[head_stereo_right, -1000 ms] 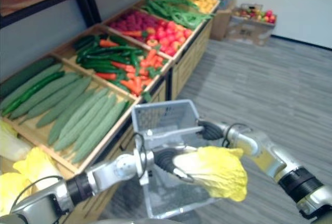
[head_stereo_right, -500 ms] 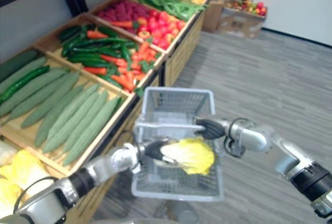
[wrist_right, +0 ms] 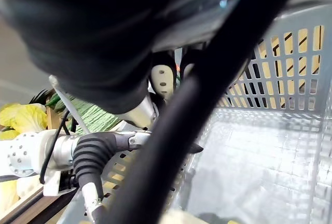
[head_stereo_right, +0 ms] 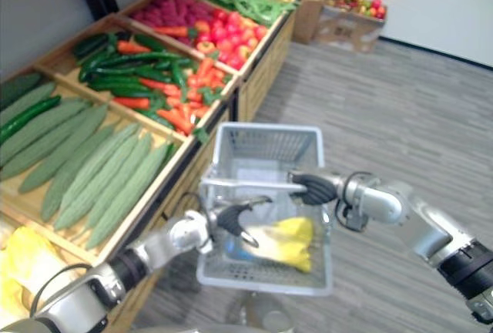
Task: Pick vegetable in the basket
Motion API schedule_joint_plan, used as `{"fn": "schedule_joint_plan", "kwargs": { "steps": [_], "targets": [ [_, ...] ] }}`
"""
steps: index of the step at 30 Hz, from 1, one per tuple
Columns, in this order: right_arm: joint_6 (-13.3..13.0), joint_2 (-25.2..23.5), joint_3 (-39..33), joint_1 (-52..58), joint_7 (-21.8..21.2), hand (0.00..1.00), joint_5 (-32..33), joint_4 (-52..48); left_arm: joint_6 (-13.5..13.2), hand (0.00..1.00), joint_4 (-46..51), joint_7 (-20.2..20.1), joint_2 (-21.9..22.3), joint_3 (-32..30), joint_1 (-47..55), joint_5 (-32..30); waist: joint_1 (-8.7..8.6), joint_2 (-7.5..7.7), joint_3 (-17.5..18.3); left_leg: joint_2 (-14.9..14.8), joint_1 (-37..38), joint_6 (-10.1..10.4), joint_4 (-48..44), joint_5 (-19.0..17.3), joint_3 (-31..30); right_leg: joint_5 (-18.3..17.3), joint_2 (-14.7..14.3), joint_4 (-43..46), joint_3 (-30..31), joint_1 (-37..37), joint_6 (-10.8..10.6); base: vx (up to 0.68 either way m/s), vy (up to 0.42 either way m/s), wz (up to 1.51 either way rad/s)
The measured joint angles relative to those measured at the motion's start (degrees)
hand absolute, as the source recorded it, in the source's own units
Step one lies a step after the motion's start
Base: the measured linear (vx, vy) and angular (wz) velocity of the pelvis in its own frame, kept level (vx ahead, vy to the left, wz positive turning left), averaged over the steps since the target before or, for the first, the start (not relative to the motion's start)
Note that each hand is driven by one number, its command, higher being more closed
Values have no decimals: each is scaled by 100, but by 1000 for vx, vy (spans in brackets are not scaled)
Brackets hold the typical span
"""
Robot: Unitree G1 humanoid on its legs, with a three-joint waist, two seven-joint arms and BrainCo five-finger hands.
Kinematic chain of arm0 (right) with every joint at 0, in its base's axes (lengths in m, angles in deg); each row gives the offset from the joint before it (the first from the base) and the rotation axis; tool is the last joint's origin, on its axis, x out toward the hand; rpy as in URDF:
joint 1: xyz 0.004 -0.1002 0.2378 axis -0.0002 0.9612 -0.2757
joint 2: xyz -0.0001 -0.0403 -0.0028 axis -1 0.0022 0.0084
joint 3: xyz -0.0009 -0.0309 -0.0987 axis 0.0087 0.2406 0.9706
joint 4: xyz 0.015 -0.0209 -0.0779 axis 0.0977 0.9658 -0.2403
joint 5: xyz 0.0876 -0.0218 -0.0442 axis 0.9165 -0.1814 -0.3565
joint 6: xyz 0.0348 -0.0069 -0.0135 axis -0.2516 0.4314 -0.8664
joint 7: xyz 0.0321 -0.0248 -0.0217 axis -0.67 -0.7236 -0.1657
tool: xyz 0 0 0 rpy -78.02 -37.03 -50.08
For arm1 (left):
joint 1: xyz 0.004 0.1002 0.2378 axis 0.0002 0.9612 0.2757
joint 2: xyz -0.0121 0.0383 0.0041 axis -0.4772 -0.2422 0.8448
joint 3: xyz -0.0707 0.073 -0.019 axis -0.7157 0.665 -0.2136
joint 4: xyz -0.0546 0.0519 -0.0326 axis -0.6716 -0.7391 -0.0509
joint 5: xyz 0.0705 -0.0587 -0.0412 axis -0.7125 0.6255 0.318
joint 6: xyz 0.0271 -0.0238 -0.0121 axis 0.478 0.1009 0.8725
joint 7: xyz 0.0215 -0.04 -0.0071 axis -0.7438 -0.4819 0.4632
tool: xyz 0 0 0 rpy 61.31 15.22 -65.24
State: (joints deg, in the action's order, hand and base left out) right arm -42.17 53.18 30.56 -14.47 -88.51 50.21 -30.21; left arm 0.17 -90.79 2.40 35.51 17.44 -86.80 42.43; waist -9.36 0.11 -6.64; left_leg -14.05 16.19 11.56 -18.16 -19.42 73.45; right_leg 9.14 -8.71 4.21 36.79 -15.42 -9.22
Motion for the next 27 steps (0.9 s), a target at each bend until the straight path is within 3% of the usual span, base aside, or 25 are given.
{"fn": "schedule_joint_plan", "kwargs": {
  "steps": [8, 11, 14, 19, 22, 27],
  "targets": [
    [-1, -101, -459, 585, -45, 100, 128, -38, 7, 0, -21, -3, 67, 21, -154, 16, 27, 2, -2, 0, -29, -2, 2, 1, -92, -1, 72, 1, -110, 18, -1, -2, 0, 8],
    [-4, -567, -1057, 1166, -30, 100, 52, -1, 12, 0, 380, 2, 44, 7, -154, 107, 27, 16, -13, -5, -105, -22, 3, 12, -273, -2, 159, 1, -251, 28, -1, -12, 0, 29],
    [-8, -1316, -1520, 1644, 64, 100, -173, 449, 18, 0, 1111, 12, 50, -7, -124, 555, 90, 43, -58, -8, -199, -69, 11, 40, -547, -8, 291, 0, -484, 72, 3, -26, -2, 45],
    [96, -2785, -2850, 2266, 691, 100, -820, 1457, 58, 0, 2678, 67, -53, -182, 425, 1685, 255, 59, -71, -24, -503, -146, 11, 84, -1198, -39, 601, -8, -1053, 106, 43, -26, -8, 60],
    [377, -3599, -3522, 2470, 1084, 100, -1265, 2158, 48, 0, 3572, 144, -52, -502, 777, 2127, 387, 58, -68, -39, -654, -229, 11, 135, -1648, -56, 782, -47, -1464, 221, 69, -34, -15, 74],
    [766, -4363, -4306, 2706, 1594, 100, -1529, 3086, -19, 0, 4423, 211, -67, -1081, 1351, 2754, 607, 53, -50, 33, -967, -366, 18, 216, -2391, -62, 1109, -133, -2106, 386, 75, -43, 1, 75]
  ]
}}
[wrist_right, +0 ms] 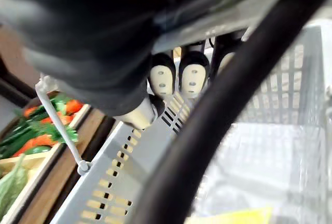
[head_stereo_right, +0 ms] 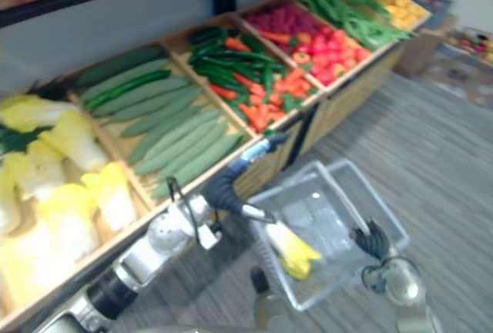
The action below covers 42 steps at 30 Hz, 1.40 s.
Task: Pick vegetable in the basket
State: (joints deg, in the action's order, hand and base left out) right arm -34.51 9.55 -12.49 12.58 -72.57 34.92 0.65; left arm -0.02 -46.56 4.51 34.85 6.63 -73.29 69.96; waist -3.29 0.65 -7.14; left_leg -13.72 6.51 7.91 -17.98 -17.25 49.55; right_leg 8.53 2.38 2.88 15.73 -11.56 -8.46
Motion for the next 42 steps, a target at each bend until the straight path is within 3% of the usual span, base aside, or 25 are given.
{"fn": "schedule_joint_plan", "kwargs": {
  "steps": [6, 11, 19, 22, 25, 31, 38, 42],
  "targets": [
    [176, -544, -1103, 63, 430, 100, 74, 1304, -5, 0, 527, 133, -1, -830, 594, 52, 190, 35, 244, 185, -479, -233, 98, 209, -1018, -21, 412, -151, -900, 183, 34, -38, 5, 81],
    [194, -838, -1546, -55, 731, 100, 380, 2324, -23, 0, 756, 459, 37, -1752, 1237, 43, 248, 185, 466, 400, -693, -312, 423, 484, -1736, -95, 624, -300, -1523, 378, 124, -2, -24, 76],
    [211, -907, -2116, -469, 994, 100, 852, 3867, 12, 0, 585, 1218, 673, -3597, 1983, -288, 386, 250, 522, 730, -914, -415, 1208, 1161, -2621, -129, 784, -488, -2352, 469, 89, 30, -39, 56],
    [211, -1022, -2140, -627, 1081, 100, 959, 4072, 127, 0, -57, 1640, 882, -4362, 2106, -704, 391, 246, 547, 761, -832, -408, 1371, 1274, -2701, -145, 759, -501, -2448, 519, 112, 47, -9, 16],
    [211, -1086, -2138, -646, 1126, 100, 964, 4079, 456, 0, -990, 2189, 1130, -5166, 2122, -971, 357, 218, 584, 819, -834, -430, 1492, 1327, -2887, -160, 787, -588, -2621, 618, 136, -4, -11, 23],
    [211, -1431, -2092, -563, 1302, 100, 970, 4026, 829, 0, -2008, 2844, 1204, -6145, 2364, -1543, 356, 285, 650, 851, -772, -428, 1723, 1470, -3065, -216, 779, -674, -2834, 725, 221, 11, -20, 18],
    [207, -1639, -1978, -427, 1365, 100, 1029, 3726, 1225, 0, -4168, 3140, 1391, -7141, 2439, -1564, 354, 222, 800, 849, -708, -418, 1857, 1490, -3140, -229, 781, -769, -2961, 836, 232, 12, -12, 6],
    [208, -1691, -1978, -438, 1465, 100, 1031, 3757, 1306, 0, -5860, 3011, 1398, -7677, 2437, -1067, 334, 196, 876, 878, -605, -403, 1969, 1494, -3132, -249, 774, -826, -2951, 896, 208, 0, 0, 0]
  ]
}}
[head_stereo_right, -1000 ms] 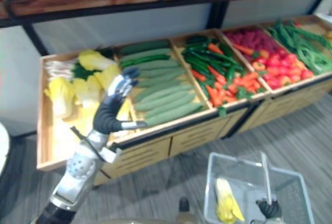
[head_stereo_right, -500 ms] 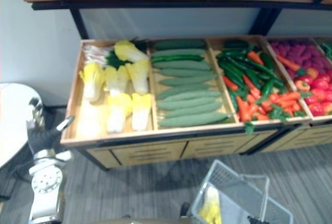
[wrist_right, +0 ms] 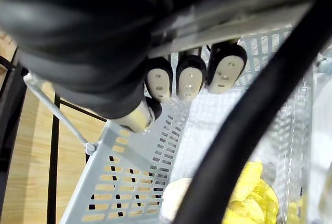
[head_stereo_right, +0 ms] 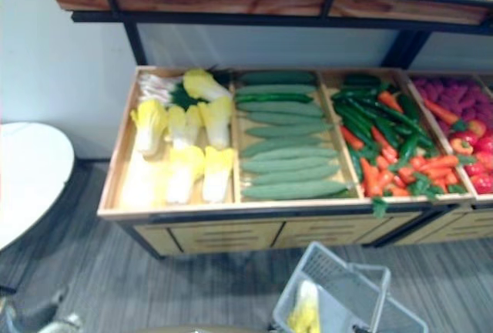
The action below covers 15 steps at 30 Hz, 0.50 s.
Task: Pick vegetable in the basket
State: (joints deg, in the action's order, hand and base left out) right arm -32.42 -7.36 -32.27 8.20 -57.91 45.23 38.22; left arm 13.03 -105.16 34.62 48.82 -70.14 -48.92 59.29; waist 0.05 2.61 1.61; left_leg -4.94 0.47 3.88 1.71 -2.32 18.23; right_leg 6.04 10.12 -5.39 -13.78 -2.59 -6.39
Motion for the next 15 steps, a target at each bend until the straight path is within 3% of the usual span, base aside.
{"fn": "schedule_joint_plan", "kwargs": {
  "steps": [8, 15],
  "targets": [
    [-1, 39, 139, -178, 34, 100, 1, 332, 249, 0, -956, -667, -94, 70, 64, -127, -18, -9, -6, 18, 108, 15, 14, -9, 61, 5, -23, -54, 71, 92, -10, -13, -24, -4],
    [0, 161, 466, -280, 21, 100, -5, 409, 336, 0, -1261, -1090, -241, 735, 41, -355, -127, -35, -24, 25, 192, 89, 14, -70, 167, -7, -19, -48, 179, 82, 7, -52, -34, -8]
  ]
}}
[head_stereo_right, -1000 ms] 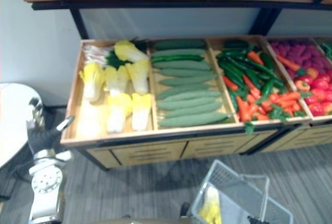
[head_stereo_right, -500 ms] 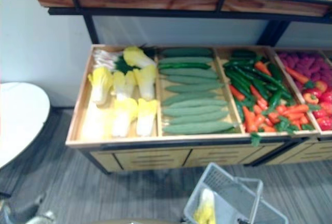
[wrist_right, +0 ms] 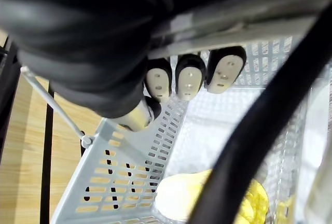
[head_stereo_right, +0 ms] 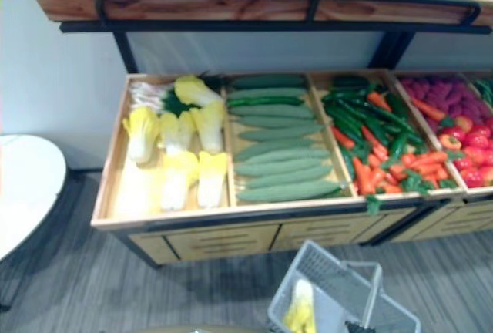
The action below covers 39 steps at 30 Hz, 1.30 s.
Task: Pick vegetable in the basket
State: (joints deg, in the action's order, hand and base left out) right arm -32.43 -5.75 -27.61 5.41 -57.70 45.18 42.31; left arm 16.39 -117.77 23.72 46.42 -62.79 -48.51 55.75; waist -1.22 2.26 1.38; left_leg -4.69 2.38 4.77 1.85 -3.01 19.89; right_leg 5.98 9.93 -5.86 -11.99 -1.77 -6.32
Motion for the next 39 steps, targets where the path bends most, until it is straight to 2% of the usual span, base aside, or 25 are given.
{"fn": "schedule_joint_plan", "kwargs": {
  "steps": [6, 7, 14, 25, 29, 31, 32, 34, 35, 36, 37, 38, 39],
  "targets": [
    [83, 11, -2, -55, -29, 100, -1, 124, 6, 0, -179, -334, -13, 427, -49, -179, -17, -19, -5, -22, 5, 30, 2, -21, 39, 12, -28, -9, 44, -5, -20, -22, -42, -3],
    [101, 82, 7, -118, -141, 100, -5, 166, 5, 0, -249, -361, -22, 666, -161, -214, -28, 3, -130, -42, 94, 20, 2, -45, 110, -9, -68, -15, 129, -6, -52, -4, -17, -4],
    [101, 82, 70, -119, -141, 100, -4, 166, 4, 0, -252, -372, -23, 671, -161, -211, -25, 4, -130, -35, 94, 14, 2, -40, 76, -9, -64, -15, 104, 8, -52, 0, 0, 1],
    [81, 82, 456, -135, -266, 100, 4, 138, -11, 0, -289, -575, -22, 1172, -159, -145, -9, -10, -225, -48, 204, 5, -77, -50, -120, -93, -49, 4, -68, 262, -19, -35, -30, 9],
    [63, 103, 393, -145, -266, 100, 111, 53, -10, 0, -290, -580, -17, 1418, -191, -155, -9, -71, -386, -194, 169, 40, -730, -493, -2, -564, 0, 842, 136, 34, -80, -26, 7, -18],
    [34, 72, 363, -117, -263, 100, 176, -100, -11, 0, -294, -580, -48, 1642, -241, -172, -33, -71, -417, -263, -32, -43, -1264, -776, 222, -654, 28, 1265, 467, -324, -169, -16, 62, -54],
    [9, 58, 366, -124, -262, 100, 176, -139, -11, 0, -296, -579, -64, 1709, -278, -182, -28, -64, -425, -281, -125, -61, -1390, -847, 327, -612, 24, 1275, 585, -435, -223, -23, 90, -87],
    [-57, 9, 431, -176, -257, 100, 179, -291, -18, 0, -324, -576, -150, 1853, -438, -214, -33, -33, -482, -319, -364, -136, -1700, -1038, 760, -301, -20, 1147, 968, -744, -255, -50, 107, -116],
    [-59, -22, 635, -271, -257, 100, 200, -401, -16, 0, -356, -568, -213, 1848, -549, -216, -43, -50, -611, -391, -394, -269, -1806, -1114, 1193, 334, -172, 794, 1119, -889, -90, -157, 138, -198],
    [-57, -59, 898, -418, -257, 100, 230, -516, -34, 0, -367, -562, -216, 1847, -569, -217, 31, -236, -675, -664, -395, -347, -1676, -1103, 1762, 1338, -398, 8, 957, -814, 163, -189, 124, -213],
    [-55, -95, 949, -534, -259, 100, 230, -574, -46, 0, -376, -559, -254, 1842, -650, -216, 74, -241, -848, -710, -298, -366, -1655, -1099, 2053, 991, -412, 512, 398, -911, 368, -241, 134, -209],
    [-64, -52, 947, -621, -223, 100, 228, -678, -57, 0, -237, -567, -291, 1861, -713, -224, 32, -280, -1076, -690, -62, -426, -1490, -1051, 2513, -358, -247, 2161, -651, -1179, 818, -170, 140, -177],
    [-58, 61, 951, -663, -196, 100, 223, -680, -52, 0, -193, -568, -297, 1956, -694, -232, 8, -301, -1146, -692, 126, -470, -1388, -1018, 2872, -1015, -61, 3246, -1317, -1104, 898, -149, 151, -160]
  ]
}}
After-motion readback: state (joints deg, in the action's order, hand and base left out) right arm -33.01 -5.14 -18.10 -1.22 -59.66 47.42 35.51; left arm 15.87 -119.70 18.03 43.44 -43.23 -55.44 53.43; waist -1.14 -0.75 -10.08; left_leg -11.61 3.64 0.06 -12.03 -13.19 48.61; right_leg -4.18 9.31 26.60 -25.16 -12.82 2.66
